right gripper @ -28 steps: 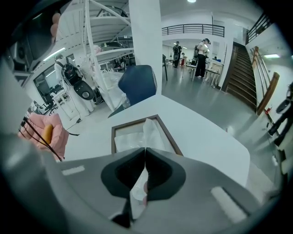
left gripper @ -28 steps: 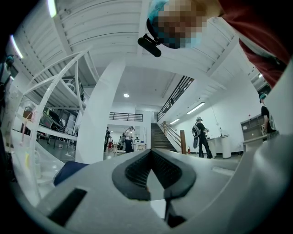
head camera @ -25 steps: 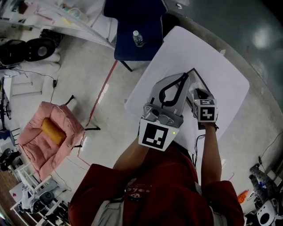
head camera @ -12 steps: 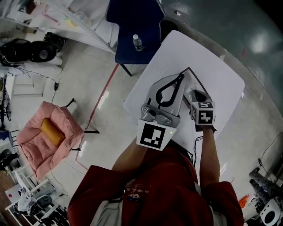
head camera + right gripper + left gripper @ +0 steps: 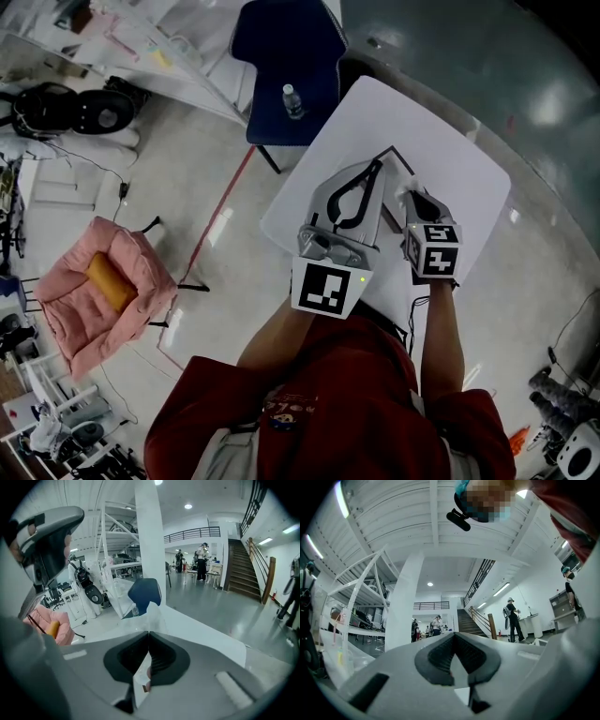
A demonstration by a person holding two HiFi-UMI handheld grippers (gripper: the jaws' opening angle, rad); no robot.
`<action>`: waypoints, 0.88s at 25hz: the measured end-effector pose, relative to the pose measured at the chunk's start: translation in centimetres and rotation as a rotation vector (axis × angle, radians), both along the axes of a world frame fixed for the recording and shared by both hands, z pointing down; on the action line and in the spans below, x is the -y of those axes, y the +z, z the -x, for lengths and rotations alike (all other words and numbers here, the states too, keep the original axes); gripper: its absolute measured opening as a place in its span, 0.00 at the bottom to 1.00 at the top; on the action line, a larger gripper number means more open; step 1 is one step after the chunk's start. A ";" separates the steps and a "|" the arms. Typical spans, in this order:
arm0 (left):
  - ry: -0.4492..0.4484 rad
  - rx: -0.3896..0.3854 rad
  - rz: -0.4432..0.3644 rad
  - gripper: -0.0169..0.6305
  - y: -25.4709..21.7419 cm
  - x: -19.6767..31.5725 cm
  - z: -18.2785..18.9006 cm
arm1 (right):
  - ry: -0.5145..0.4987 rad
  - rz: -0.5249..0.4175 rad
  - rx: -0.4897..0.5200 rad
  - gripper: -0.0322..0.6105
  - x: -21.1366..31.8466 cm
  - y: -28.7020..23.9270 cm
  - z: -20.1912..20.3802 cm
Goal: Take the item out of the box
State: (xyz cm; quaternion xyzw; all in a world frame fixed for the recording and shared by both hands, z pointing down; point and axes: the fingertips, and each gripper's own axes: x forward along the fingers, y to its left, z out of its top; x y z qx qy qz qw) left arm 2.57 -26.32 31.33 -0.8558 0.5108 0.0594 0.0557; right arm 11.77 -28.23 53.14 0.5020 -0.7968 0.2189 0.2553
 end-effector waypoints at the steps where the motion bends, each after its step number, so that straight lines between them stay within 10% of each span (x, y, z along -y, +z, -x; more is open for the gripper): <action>1: -0.006 -0.005 -0.002 0.03 -0.1 -0.2 -0.1 | 0.000 -0.013 0.004 0.06 -0.2 -0.5 -0.2; 22: -0.037 0.039 -0.043 0.03 -0.2 -3.3 -1.7 | 0.009 -0.322 0.097 0.06 -2.9 -11.6 -1.5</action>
